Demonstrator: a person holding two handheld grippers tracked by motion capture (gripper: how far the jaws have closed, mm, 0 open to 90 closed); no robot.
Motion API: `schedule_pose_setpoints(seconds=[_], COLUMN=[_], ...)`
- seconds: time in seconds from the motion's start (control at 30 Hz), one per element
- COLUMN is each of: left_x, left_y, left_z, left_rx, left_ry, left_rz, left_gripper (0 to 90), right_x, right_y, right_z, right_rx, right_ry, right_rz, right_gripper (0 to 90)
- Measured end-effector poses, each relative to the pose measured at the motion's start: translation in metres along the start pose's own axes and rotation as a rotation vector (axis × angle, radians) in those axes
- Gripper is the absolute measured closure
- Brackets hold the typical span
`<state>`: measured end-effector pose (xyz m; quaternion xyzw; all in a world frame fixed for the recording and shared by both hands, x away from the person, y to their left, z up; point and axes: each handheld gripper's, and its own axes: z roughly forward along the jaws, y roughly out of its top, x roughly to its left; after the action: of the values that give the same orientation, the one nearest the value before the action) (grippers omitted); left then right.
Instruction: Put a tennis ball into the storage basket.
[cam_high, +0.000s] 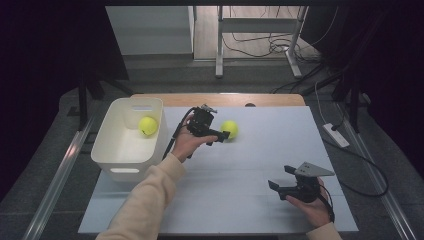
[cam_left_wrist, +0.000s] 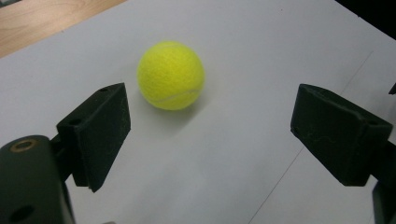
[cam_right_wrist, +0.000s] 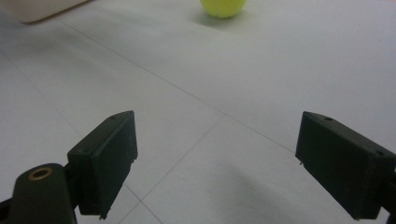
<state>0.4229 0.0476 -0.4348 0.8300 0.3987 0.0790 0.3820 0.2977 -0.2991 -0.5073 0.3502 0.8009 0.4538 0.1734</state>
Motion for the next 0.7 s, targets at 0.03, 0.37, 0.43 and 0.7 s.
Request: schedule_pose_setpoints(seconds=[0.03,0.37,0.43,0.7], left_x=[0.0,0.001,0.002,0.002], left_y=[0.0,0.002,0.003,0.006], left_z=[0.001,0.015,0.017,0.026], left_rx=[0.004,0.025,0.028,0.037], left_ry=[0.0,0.011,0.014,0.023], left_rz=[0.003,0.002,0.003,0.019], left_gripper=[12.9,12.6,12.7,12.5], right_x=[0.0,0.0,0.0,0.0], right_y=[0.0,0.0,0.0,0.0], right_z=[0.0,0.0,0.0,0.0], right_rx=[0.0,0.0,0.001,0.002], right_ry=[0.0,0.0,0.0,-0.001], right_rz=[0.0,0.001,0.0,0.001], right_gripper=[12.5,12.5,12.5,12.6])
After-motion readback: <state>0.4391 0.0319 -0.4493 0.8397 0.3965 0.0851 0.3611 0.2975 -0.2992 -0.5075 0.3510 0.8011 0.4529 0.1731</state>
